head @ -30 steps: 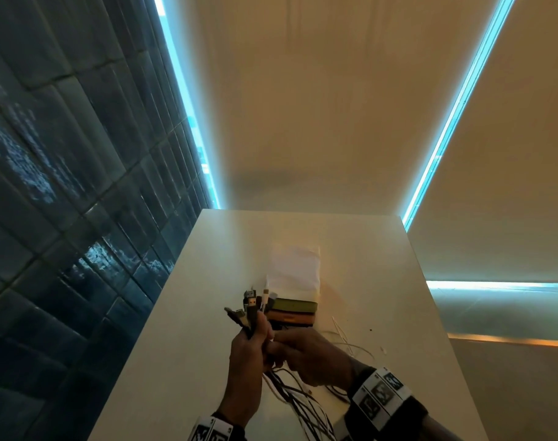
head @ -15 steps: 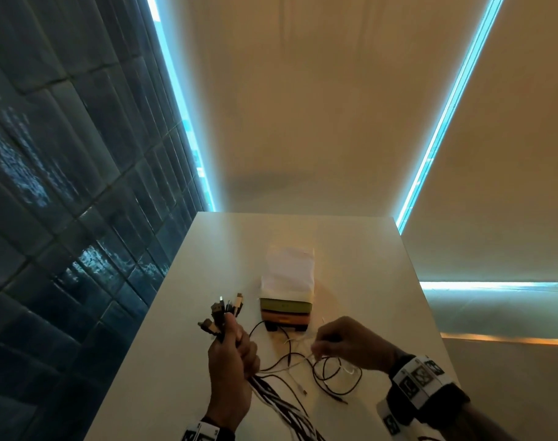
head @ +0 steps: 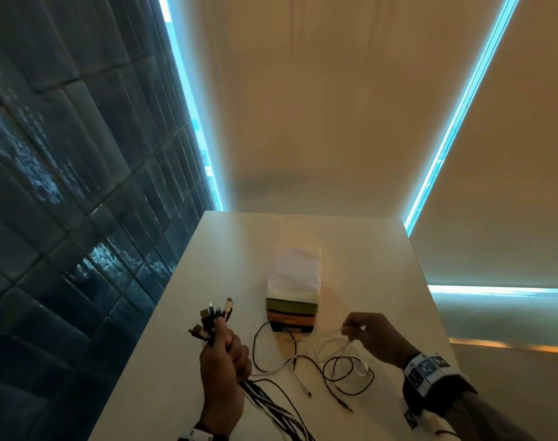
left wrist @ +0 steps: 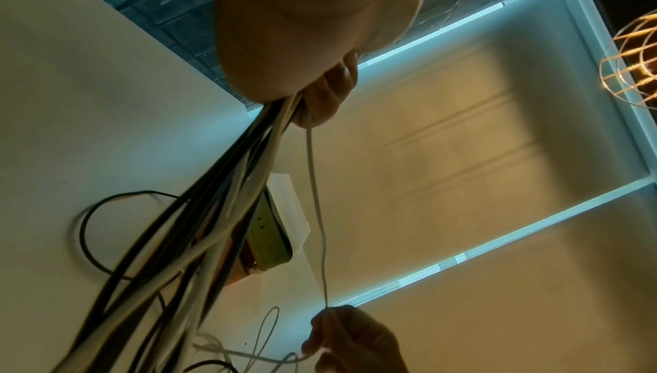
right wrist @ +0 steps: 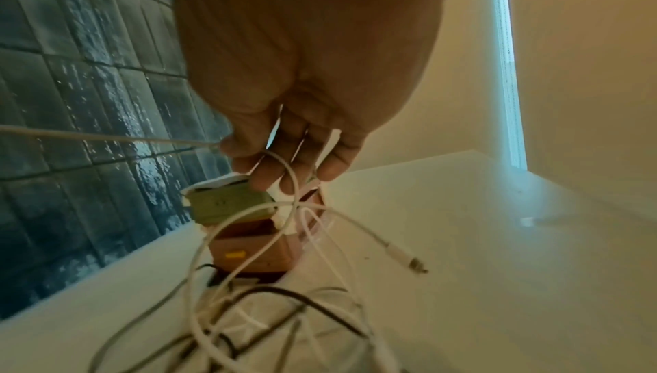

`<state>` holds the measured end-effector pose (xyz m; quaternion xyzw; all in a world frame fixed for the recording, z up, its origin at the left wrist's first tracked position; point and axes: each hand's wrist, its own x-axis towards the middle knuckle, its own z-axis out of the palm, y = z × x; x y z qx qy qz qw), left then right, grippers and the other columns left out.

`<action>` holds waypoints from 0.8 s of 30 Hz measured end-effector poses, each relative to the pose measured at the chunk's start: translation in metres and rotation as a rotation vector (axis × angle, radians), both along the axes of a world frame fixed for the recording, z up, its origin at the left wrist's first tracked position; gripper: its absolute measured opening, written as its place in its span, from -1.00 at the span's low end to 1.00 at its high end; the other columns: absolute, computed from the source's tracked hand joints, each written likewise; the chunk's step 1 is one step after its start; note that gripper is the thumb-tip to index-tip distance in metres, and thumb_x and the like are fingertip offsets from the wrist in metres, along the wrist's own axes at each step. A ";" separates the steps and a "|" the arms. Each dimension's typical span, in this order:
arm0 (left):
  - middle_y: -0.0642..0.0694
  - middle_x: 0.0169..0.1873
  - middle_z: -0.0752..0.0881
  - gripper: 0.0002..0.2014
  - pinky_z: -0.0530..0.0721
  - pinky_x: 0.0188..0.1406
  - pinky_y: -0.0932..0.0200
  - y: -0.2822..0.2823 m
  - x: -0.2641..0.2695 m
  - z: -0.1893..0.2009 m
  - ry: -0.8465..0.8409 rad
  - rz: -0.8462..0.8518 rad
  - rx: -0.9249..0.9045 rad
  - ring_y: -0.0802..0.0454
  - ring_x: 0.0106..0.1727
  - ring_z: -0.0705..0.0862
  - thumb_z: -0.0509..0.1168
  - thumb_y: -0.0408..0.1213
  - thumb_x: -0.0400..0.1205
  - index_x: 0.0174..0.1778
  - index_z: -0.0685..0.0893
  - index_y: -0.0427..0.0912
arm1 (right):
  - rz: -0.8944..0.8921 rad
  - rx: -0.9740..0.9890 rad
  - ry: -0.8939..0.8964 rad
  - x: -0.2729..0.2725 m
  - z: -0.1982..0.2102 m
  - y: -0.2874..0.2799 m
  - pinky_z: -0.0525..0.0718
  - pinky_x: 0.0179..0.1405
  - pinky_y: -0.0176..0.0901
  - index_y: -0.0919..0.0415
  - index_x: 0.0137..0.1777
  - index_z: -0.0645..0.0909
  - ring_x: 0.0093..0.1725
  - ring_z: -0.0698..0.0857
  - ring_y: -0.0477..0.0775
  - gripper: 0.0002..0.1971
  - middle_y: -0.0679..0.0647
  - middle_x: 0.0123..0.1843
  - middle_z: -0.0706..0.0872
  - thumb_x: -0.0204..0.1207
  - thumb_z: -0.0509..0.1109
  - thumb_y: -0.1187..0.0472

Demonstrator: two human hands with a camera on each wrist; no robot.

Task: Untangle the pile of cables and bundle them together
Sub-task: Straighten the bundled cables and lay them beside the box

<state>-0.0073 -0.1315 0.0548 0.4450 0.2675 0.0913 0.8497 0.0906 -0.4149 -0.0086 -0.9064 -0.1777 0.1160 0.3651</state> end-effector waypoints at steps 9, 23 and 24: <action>-0.04 -0.60 0.34 -0.62 0.17 -0.62 0.26 -0.040 0.018 0.008 0.085 -0.223 0.377 0.12 -0.67 0.19 0.28 -0.16 0.70 -0.48 0.66 -0.08 | -0.135 0.556 0.131 -0.021 0.062 0.078 0.75 -0.43 -0.07 0.28 -0.05 0.68 -0.34 0.78 0.23 -0.87 0.24 -0.29 0.78 0.62 0.37 0.21; 0.07 -0.59 0.55 -0.81 0.42 -0.59 0.36 -0.045 0.014 0.008 -0.085 -0.330 0.459 0.22 -0.59 0.46 0.23 -0.30 0.71 -0.10 0.63 -0.35 | 0.046 0.536 0.257 -0.038 0.069 0.099 0.66 -0.51 -0.22 0.25 -0.03 0.64 -0.44 0.67 -0.01 -0.90 0.07 -0.31 0.71 0.62 0.36 0.22; 0.06 -0.61 0.53 -0.80 0.40 -0.61 0.33 -0.046 0.015 0.010 -0.062 -0.308 0.439 0.22 -0.62 0.44 0.22 -0.31 0.72 -0.16 0.60 -0.33 | 0.078 0.525 0.260 -0.037 0.067 0.097 0.66 -0.48 -0.24 0.27 -0.03 0.65 -0.43 0.67 -0.03 -0.90 0.07 -0.30 0.71 0.61 0.37 0.23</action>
